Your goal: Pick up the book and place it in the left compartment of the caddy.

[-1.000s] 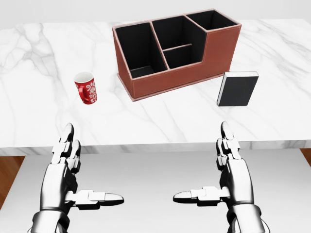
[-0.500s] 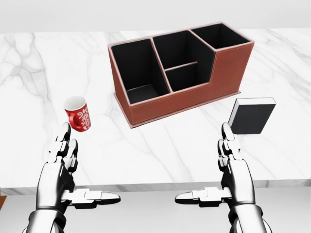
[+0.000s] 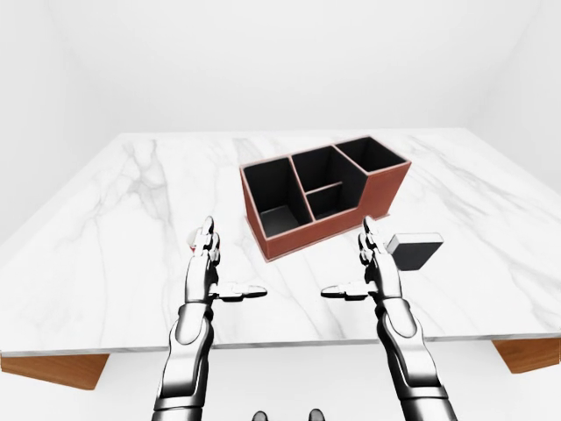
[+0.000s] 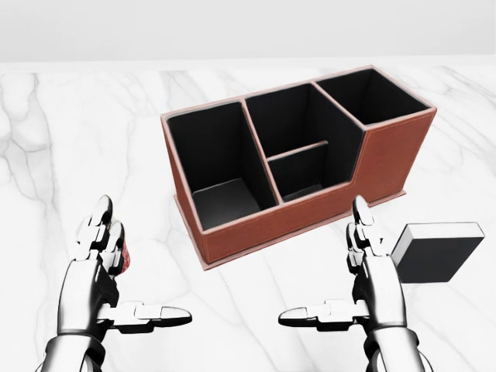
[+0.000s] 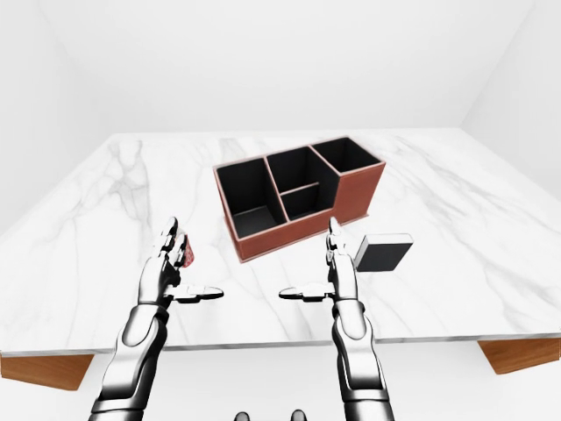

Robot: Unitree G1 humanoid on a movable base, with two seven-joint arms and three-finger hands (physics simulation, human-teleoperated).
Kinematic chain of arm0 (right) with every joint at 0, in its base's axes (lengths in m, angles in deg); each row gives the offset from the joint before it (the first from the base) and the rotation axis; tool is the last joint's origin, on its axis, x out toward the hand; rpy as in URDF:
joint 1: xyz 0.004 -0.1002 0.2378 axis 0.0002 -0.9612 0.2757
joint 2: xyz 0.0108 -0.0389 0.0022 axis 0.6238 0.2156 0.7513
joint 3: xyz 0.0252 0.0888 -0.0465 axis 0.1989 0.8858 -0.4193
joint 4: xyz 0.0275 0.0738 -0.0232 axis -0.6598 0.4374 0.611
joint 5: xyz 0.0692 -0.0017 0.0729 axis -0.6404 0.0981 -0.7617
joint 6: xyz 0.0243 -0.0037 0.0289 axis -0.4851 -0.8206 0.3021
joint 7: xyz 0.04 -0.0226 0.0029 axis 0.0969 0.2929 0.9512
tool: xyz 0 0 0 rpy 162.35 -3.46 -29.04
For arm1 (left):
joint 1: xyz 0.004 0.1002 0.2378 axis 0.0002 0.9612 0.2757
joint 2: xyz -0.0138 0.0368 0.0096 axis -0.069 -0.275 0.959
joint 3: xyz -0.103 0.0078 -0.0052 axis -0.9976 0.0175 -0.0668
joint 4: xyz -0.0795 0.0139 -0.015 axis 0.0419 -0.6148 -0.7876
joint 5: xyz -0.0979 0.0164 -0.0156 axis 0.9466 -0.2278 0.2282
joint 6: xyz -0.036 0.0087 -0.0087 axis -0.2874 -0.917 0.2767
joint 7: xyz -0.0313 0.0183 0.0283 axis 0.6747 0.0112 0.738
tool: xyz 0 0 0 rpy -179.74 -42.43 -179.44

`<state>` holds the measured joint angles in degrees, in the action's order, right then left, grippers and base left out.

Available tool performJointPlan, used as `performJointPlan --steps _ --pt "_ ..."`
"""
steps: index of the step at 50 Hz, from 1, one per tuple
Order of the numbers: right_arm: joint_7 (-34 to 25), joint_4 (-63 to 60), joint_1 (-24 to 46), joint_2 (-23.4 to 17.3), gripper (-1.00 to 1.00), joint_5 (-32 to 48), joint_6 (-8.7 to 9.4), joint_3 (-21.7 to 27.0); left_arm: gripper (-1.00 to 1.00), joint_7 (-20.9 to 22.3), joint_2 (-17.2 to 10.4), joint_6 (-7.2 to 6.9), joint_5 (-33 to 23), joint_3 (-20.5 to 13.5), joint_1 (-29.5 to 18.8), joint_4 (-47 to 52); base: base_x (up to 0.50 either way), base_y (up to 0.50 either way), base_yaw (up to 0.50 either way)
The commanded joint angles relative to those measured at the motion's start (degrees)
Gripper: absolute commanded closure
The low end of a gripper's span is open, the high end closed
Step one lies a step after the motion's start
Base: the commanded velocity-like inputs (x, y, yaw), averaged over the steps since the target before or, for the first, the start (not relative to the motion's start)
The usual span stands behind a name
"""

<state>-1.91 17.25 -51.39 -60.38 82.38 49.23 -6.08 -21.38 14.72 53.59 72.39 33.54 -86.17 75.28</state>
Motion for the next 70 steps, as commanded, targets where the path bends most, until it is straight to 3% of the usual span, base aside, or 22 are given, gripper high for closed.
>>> performJointPlan --steps 1,2,5,7,8,11,12,16,19,26,35,37,39,40,42,43,50,55,58,60,66,70 --pt "0.15 -0.22 -0.18 0.08 -1.00 -0.01 -0.05 -0.11 -1.00 0.06 -0.01 0.11 0.11 -0.02 0.04 0.00 0.50 0.00 0.00" --pt "1.28 0.15 0.05 0.19 -1.00 0.67 -0.86 0.03 -1.00 -0.12 -0.05 0.46 -0.09 -0.09 -0.07 -0.29 0.50 0.00 0.00" --pt "1.22 0.22 0.22 0.15 -1.00 0.79 -0.30 -0.27 -1.00 -0.08 -0.05 0.22 0.06 -0.14 0.10 0.23 0.50 0.00 0.00" --pt "1.37 -0.24 -0.23 0.19 -1.00 0.81 -1.16 -0.25 -1.00 -0.03 -0.04 -0.01 0.10 -0.11 0.26 0.63 0.50 0.00 0.00" --pt "2.03 -0.61 -0.05 0.29 -1.00 0.86 0.67 -0.06 -1.00 0.00 -0.05 -0.11 0.10 -0.11 0.37 0.91 0.42 0.00 0.00" --pt "1.24 -1.14 -0.19 0.12 -1.00 0.34 0.46 -0.18 -1.00 0.04 -0.02 -0.19 0.16 -0.14 0.43 1.05 0.00 0.00 0.00" --pt "-0.01 -2.46 -0.48 0.17 -1.00 -1.09 2.09 -0.15 -1.00 0.01 0.01 -0.17 0.13 -0.10 0.50 1.08 0.00 0.00 0.00" --pt "-1.24 -6.57 -1.80 0.07 -1.00 -1.89 4.50 -0.27 -1.00 0.00 0.06 -0.21 0.16 -0.04 0.59 1.10 0.00 0.00 0.00" --pt "-1.73 -10.44 -2.36 -0.56 -1.00 -0.39 5.05 -0.08 -1.00 0.02 0.07 -0.31 0.21 -0.03 0.71 1.29 0.00 0.00 0.00" --pt "-3.44 -19.32 1.61 -5.78 -1.00 6.19 5.05 8.43 -1.00 0.08 -0.05 -0.33 0.42 -0.30 0.56 1.15 0.00 0.00 0.00" --pt "-2.50 -5.92 10.35 -15.20 -1.00 18.62 5.04 15.12 -1.00 0.14 -0.09 -0.77 0.89 -0.55 0.51 1.61 0.00 0.00 0.00" --pt "-3.05 -2.89 11.31 -16.76 -1.00 21.54 3.78 14.98 -1.00 0.19 -0.08 -0.97 0.96 -0.52 0.58 1.86 0.00 0.00 0.00" --pt "-2.29 4.52 13.10 -19.06 -1.00 26.30 0.69 13.81 -1.00 0.30 -0.14 -1.52 1.20 -0.62 0.66 2.47 0.00 0.00 0.00" --pt "-2.37 6.00 13.38 -19.29 -1.00 27.40 0.03 13.65 -1.00 0.36 -0.15 -1.64 1.28 -0.66 0.71 2.65 0.00 0.00 0.00" --pt "0.24 12.87 14.20 -21.00 -1.00 33.30 -4.29 12.05 -1.00 0.48 -0.27 -2.10 1.54 -0.92 0.83 3.36 0.00 0.00 0.00" --pt "1.56 15.27 14.83 -21.40 -1.00 35.34 -4.95 11.78 -1.00 0.55 -0.30 -2.13 1.64 -1.04 0.84 3.44 0.00 0.00 0.00" --pt "8.57 32.64 21.14 -25.18 -1.00 47.57 -4.95 7.68 -1.00 0.52 -0.30 -2.40 1.94 -1.22 0.71 3.52 0.00 0.00 0.00" --pt "8.39 41.43 24.16 -26.78 -1.00 53.57 -4.95 4.75 -1.00 0.61 -0.41 -3.28 2.42 -1.57 0.72 4.39 0.00 0.00 0.00" --pt "8.54 44.73 24.91 -27.47 -1.00 55.96 -4.95 3.99 -1.00 0.57 -0.41 -3.11 2.40 -1.62 0.58 3.99 0.00 0.00 0.00" --pt "9.29 47.07 25.61 -28.10 -1.00 58.10 -4.95 3.17 -1.00 1.08 -0.36 -4.17 3.25 -1.62 0.71 4.52 0.00 0.00 0.00" --pt "6.70 49.54 25.14 -29.08 -1.00 60.08 -4.95 2.63 -1.00 0.58 -0.41 -3.37 2.82 -1.68 0.08 3.28 0.00 0.00 0.00" --pt "8.84 54.90 27.26 -29.38 -1.00 62.46 -4.95 1.28 -1.00 0.83 -0.38 -4.04 3.28 -1.59 0.51 4.09 0.00 0.00 0.00"
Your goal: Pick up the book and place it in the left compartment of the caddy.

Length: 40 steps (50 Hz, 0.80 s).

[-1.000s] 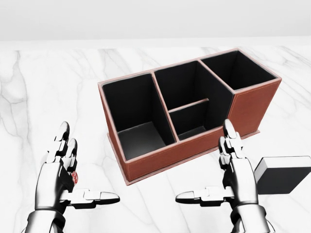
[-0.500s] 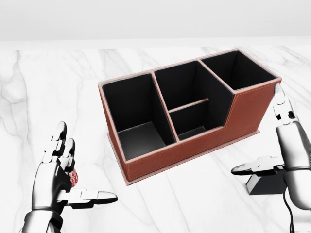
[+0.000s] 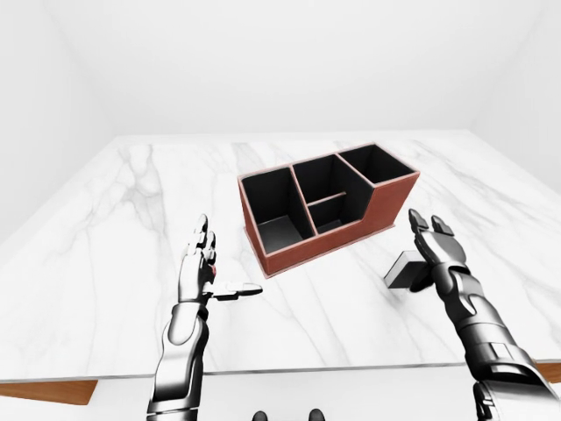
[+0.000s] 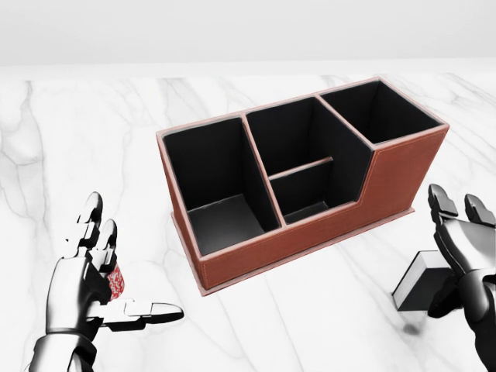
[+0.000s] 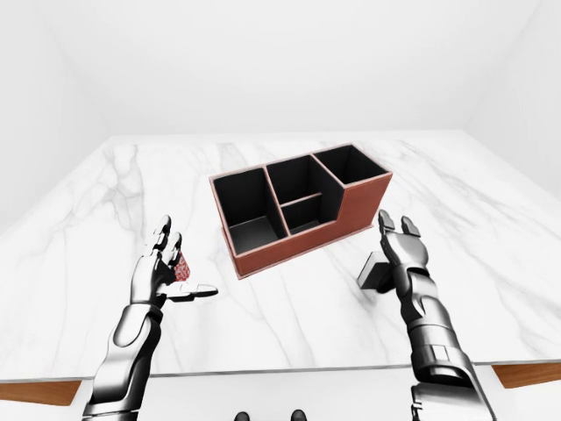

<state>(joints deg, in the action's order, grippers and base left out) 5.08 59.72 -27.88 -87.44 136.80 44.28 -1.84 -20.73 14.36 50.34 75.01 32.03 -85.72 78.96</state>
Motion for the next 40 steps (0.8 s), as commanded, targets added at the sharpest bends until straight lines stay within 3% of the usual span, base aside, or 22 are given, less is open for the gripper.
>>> performJointPlan --steps 1,11,12,13,14,20,29,35,36,38,40 --pt "2.93 14.21 4.68 -2.27 -1.00 8.42 0.00 -3.34 -1.00 0.16 -0.01 -0.75 0.61 -0.06 0.10 0.46 0.00 0.00 0.00" --pt "9.36 23.50 9.93 -1.03 -1.00 12.63 0.00 -7.68 -1.00 0.30 -0.07 -1.47 0.87 -0.28 0.52 1.70 0.00 0.00 0.00" --pt "9.83 23.70 10.17 -0.83 -0.63 12.81 0.00 -7.81 -1.00 0.34 -0.15 -1.66 1.00 -0.45 0.41 1.81 0.00 0.00 0.00" --pt "9.87 23.72 10.11 -0.80 0.69 12.77 0.00 -7.79 -1.00 0.38 -0.18 -1.74 1.10 -0.56 0.40 1.91 0.00 0.00 0.00" --pt "9.78 23.68 9.91 -0.83 1.00 12.69 0.00 -7.76 -1.00 0.36 -0.20 -1.70 1.09 -0.63 0.36 1.88 0.00 0.00 0.00" --pt "10.50 23.94 10.11 -0.33 1.00 11.27 0.00 -7.21 -1.00 0.48 -0.25 -1.77 1.26 -0.78 0.36 2.25 0.00 0.00 0.00" --pt "6.84 16.49 8.63 0.06 1.00 7.18 0.00 -4.98 -1.00 0.55 -0.25 -1.77 1.60 -1.01 0.63 3.50 0.00 0.00 0.00" --pt "-8.97 -2.79 1.91 2.30 1.00 -2.84 0.00 0.30 -1.00 0.52 -0.21 -1.77 1.73 -1.07 0.38 2.69 0.00 0.00 0.00" --pt "-17.20 -11.39 -1.01 3.94 1.00 -7.45 0.00 2.15 -1.00 0.50 -0.19 -1.77 1.80 -1.06 0.24 2.42 0.00 0.00 0.00" --pt "-23.28 -19.59 -3.27 5.66 1.00 -11.01 0.00 3.50 -1.00 0.43 -0.19 -1.77 1.73 -0.98 0.24 2.29 0.00 0.00 0.00" --pt "-27.94 -27.04 -5.00 6.98 1.00 -13.50 1.65 4.33 -1.00 0.40 -0.19 -1.77 1.81 -0.96 0.27 2.29 0.00 0.00 0.00"
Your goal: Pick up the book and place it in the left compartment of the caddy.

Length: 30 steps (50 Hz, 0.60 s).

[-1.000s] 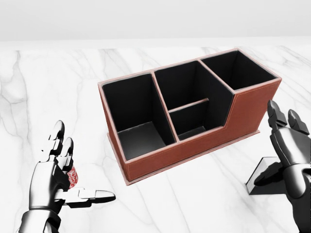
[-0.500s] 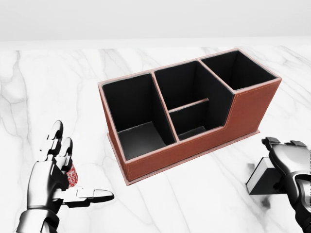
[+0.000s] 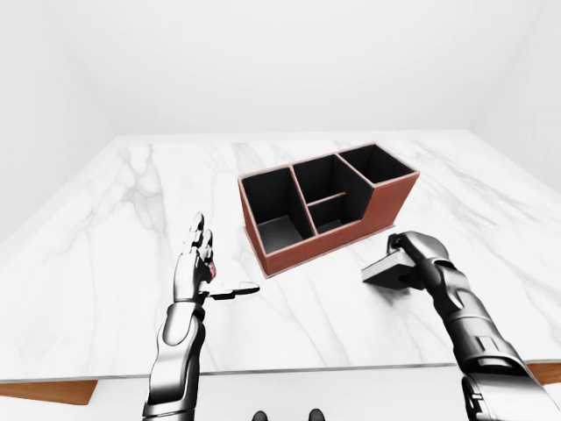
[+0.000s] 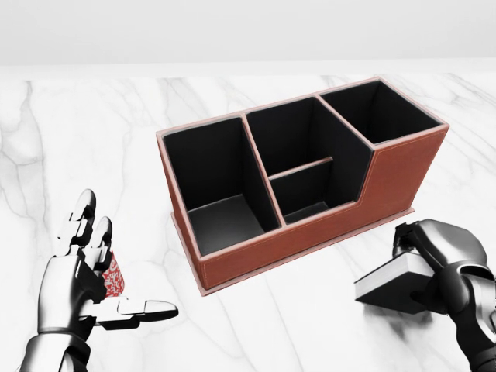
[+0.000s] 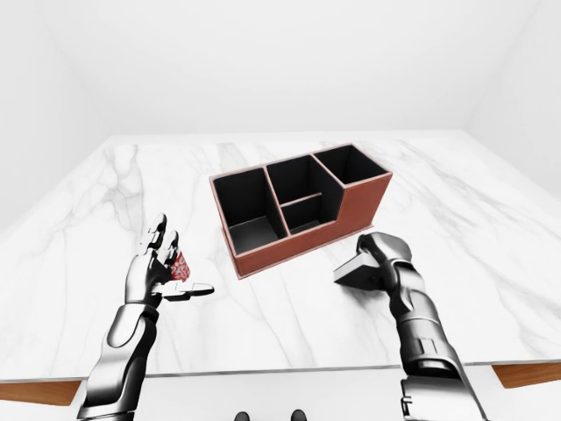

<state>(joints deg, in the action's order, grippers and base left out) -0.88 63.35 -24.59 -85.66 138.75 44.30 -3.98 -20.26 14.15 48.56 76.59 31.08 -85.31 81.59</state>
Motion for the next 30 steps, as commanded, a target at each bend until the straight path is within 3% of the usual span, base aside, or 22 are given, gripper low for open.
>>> performJointPlan --steps 1,3,5,10,13,20,24,30 --pt "-26.91 -37.47 -9.31 7.08 1.00 -18.86 5.51 7.29 -1.00 -0.07 0.03 0.00 0.31 -0.03 -0.10 -0.34 0.00 0.00 0.00" --pt "-30.89 -44.40 -10.04 8.81 1.00 -22.11 9.97 7.62 -1.00 -0.09 0.03 0.00 0.35 -0.02 -0.11 -0.35 0.00 0.00 0.00" --pt "-34.42 -52.24 -9.52 11.66 1.00 -27.17 9.97 7.76 -1.00 -0.10 0.08 0.00 0.32 0.09 -0.01 -0.33 0.00 0.00 0.00" --pt "-31.73 -59.99 -7.41 14.22 1.00 -34.22 9.97 5.98 -1.00 -0.07 0.12 0.00 0.32 0.21 0.31 0.09 0.00 0.00 0.00" --pt "-27.16 -60.33 -5.50 15.38 1.00 -36.99 9.97 4.74 -1.00 0.01 0.11 0.00 0.41 0.14 0.49 0.52 0.00 0.00 0.00" --pt "-10.58 -52.01 0.76 18.86 1.00 -44.75 9.97 2.69 -1.00 0.31 0.09 0.00 0.81 -0.17 1.01 1.07 0.00 0.00 0.00" --pt "-2.85 -46.35 2.53 19.86 1.00 -44.97 9.97 0.28 -1.00 0.51 -0.01 0.00 1.11 -0.45 1.18 1.62 0.00 0.00 0.00" --pt "4.77 -37.57 6.42 21.79 1.00 -46.94 9.97 -0.92 -1.00 0.77 -0.15 0.00 1.65 -1.10 1.30 2.10 0.00 0.00 0.00"
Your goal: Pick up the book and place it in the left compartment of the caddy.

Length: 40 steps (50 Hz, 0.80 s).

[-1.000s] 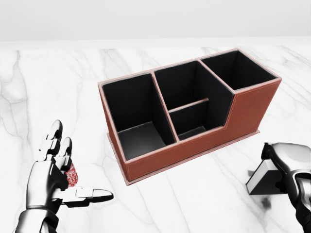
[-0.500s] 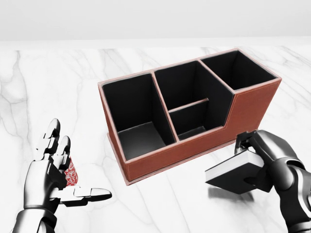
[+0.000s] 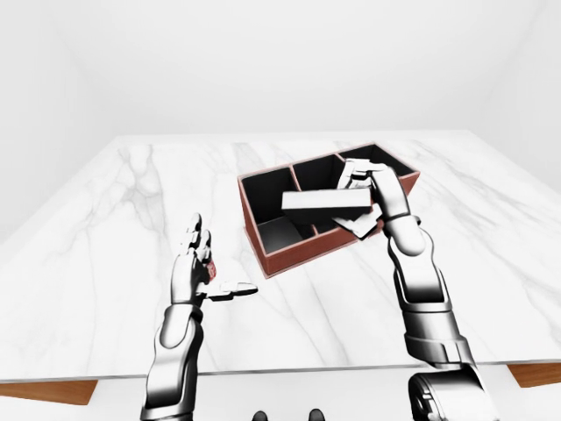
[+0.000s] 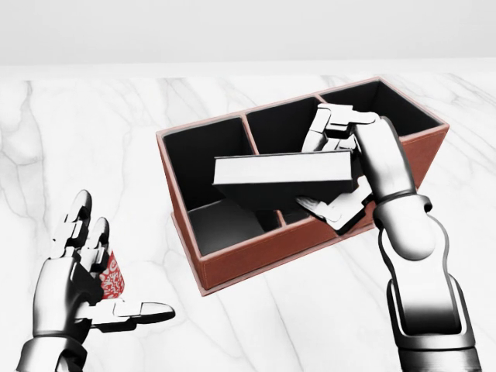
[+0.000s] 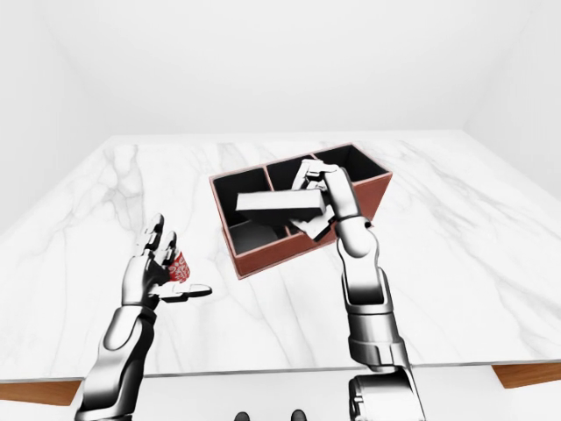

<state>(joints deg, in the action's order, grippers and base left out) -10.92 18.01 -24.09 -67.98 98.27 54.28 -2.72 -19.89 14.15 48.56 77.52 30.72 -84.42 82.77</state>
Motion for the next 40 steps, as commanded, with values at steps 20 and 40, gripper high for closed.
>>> performJointPlan --steps 20,40 --pt "35.99 32.67 17.32 6.98 1.00 -1.54 -1.18 -5.13 -1.00 0.62 -0.52 0.00 1.68 -1.66 -0.14 0.97 0.00 0.00 0.00" --pt "39.84 49.55 23.11 8.25 1.00 12.40 -6.52 -6.96 -1.00 1.00 -0.53 0.00 2.40 -2.19 0.53 2.07 0.00 0.00 0.00"
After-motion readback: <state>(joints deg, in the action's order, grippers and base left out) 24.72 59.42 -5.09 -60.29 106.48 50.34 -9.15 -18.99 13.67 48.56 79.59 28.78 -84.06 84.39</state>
